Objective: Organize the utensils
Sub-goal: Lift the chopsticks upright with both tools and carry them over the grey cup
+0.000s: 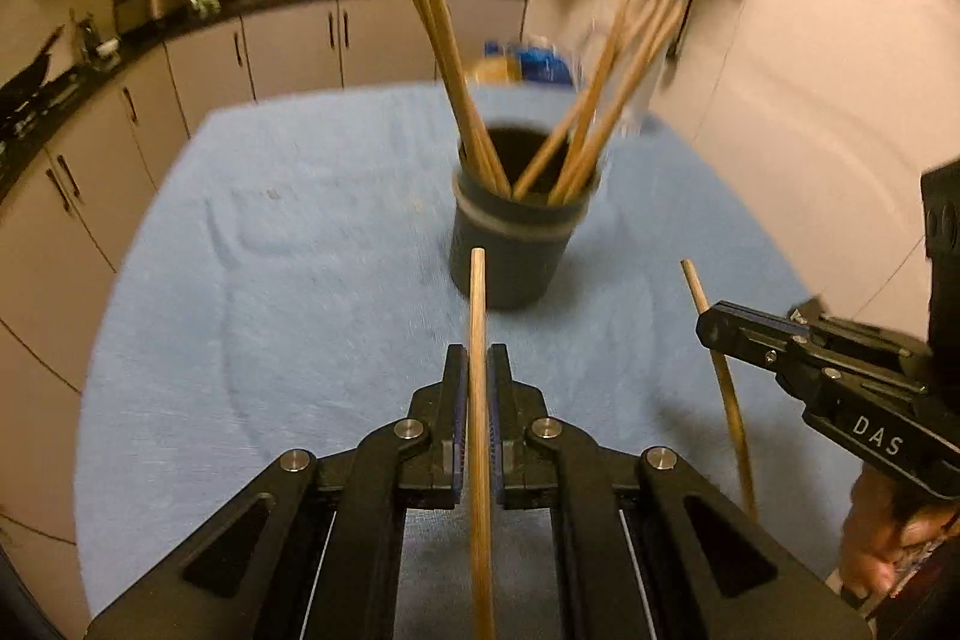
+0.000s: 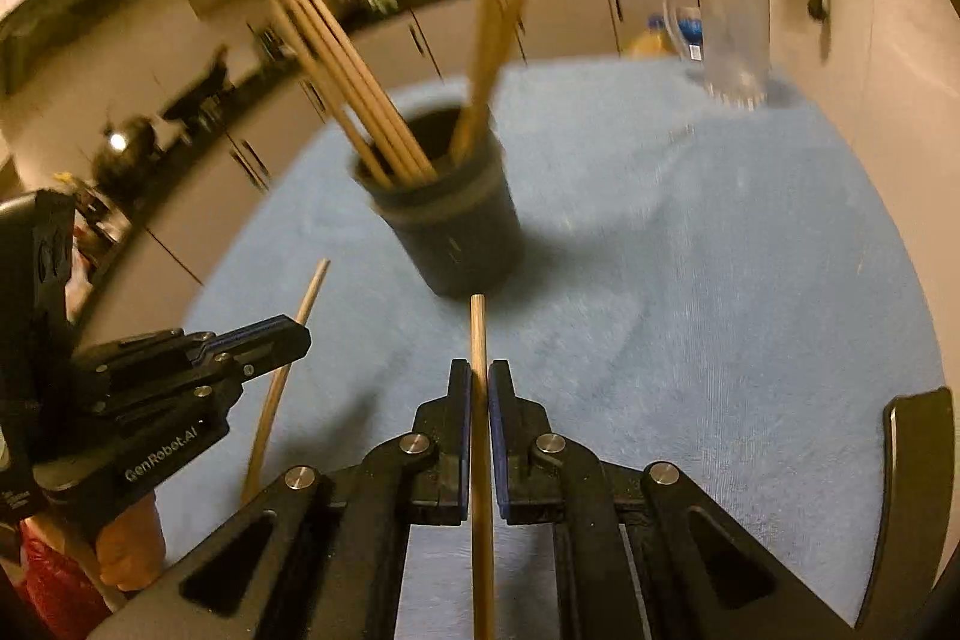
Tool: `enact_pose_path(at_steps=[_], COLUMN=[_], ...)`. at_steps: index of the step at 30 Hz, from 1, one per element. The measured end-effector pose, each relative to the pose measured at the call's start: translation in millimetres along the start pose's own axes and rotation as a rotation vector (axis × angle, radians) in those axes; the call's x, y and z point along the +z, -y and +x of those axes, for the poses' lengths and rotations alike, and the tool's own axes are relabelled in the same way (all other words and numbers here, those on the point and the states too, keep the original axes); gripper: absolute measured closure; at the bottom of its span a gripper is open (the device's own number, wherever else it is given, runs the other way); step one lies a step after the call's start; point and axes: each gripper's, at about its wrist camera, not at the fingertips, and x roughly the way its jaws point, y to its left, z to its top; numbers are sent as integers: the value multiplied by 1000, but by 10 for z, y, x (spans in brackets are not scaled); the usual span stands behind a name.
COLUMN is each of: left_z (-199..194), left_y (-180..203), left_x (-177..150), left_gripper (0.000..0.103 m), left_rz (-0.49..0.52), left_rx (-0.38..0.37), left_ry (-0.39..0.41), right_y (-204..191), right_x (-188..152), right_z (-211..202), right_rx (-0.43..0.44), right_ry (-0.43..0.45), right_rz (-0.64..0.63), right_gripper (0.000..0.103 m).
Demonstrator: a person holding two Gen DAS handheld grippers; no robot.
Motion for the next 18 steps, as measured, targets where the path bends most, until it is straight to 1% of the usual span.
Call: enact_pose_path(at_steps=[3, 4, 6, 9, 12, 18], left_z=[-247, -288, -381, -551, -638, -719], left_y=[36, 74, 139, 165, 158, 155], left_x=[-1, 74, 97, 136, 104, 124], left_gripper=[97, 97, 97, 97, 97, 97], left_rz=[-15, -19, -23, -16, -16, -21], left_rx=[8, 4, 4, 10, 21, 30], left_ry=[57, 72, 96, 131, 148, 167], right_y=[-107, -135, -197, -274, -284, -276], right_x=[36, 64, 65, 64, 63, 95], right_z=[-236, -291, -432, -565, -666, -715], right_rx=[22, 30, 37, 44, 48, 53], right_ry=[98, 118, 172, 228, 264, 292], right_rz=[-23, -30, -41, -52, -51, -38], right_gripper=[97, 97, 97, 97, 97, 97])
